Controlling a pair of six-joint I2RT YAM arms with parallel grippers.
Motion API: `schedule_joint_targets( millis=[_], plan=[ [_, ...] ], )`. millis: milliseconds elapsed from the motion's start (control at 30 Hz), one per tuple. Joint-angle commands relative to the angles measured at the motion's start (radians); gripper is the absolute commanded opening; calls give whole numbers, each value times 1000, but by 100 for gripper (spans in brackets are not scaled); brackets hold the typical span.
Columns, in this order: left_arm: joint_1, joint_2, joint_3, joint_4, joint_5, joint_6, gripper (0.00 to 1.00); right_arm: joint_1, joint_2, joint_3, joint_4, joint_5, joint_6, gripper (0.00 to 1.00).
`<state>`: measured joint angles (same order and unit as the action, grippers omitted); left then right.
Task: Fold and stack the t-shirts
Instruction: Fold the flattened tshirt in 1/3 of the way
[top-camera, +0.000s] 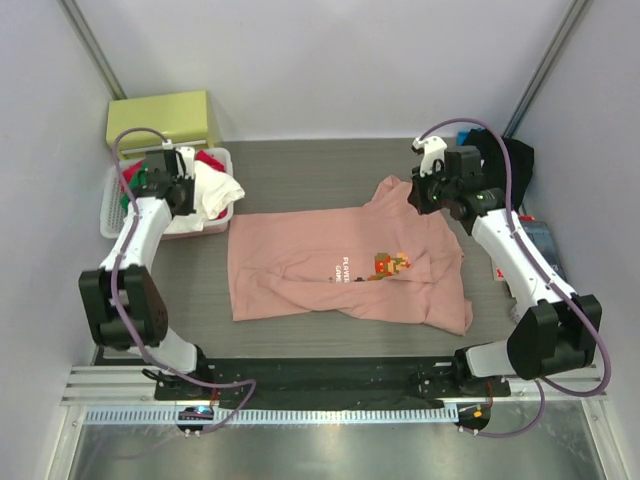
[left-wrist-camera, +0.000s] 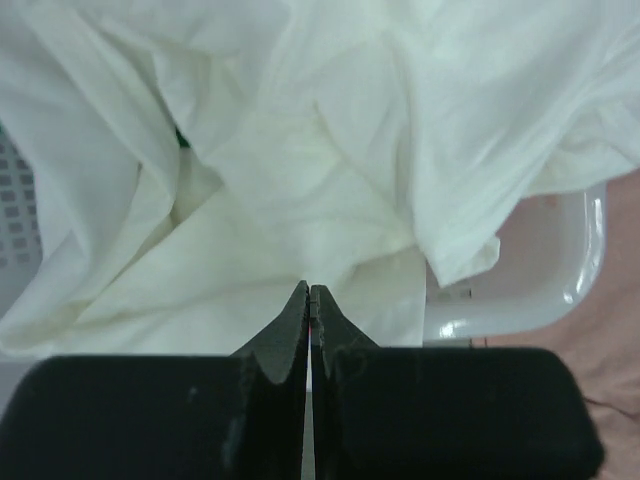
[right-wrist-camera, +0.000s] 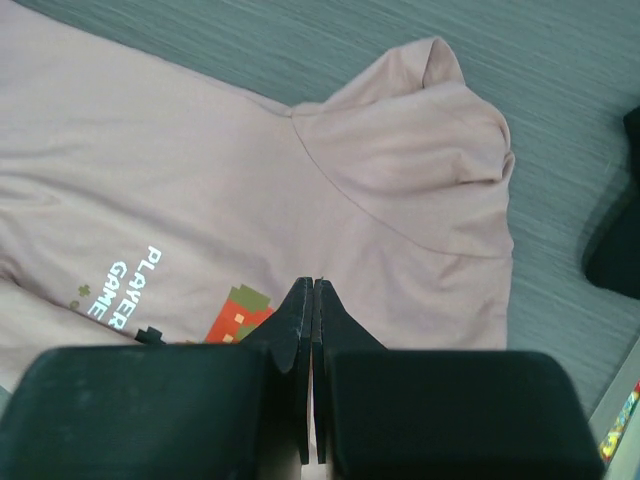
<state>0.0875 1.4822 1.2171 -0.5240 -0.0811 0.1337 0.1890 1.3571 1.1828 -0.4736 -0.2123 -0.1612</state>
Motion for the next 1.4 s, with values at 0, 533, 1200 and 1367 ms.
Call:
schedule_joint_targets(
  millis=[0,533,1200,1367],
  plan=[
    [1,168,184,-73,26,-17,0,6,33,63,1,-62,20,1],
    [-67,633,383,-195,26,-8,0,6,-4,-69,38,-42,-3,1],
    [-278,840,801,-335,-39,-2,0,4,5,-107,58,-59,3,1],
    [-287,862,831,-337,-26,7,0,4,13,-115,59,-67,3,1]
  ],
)
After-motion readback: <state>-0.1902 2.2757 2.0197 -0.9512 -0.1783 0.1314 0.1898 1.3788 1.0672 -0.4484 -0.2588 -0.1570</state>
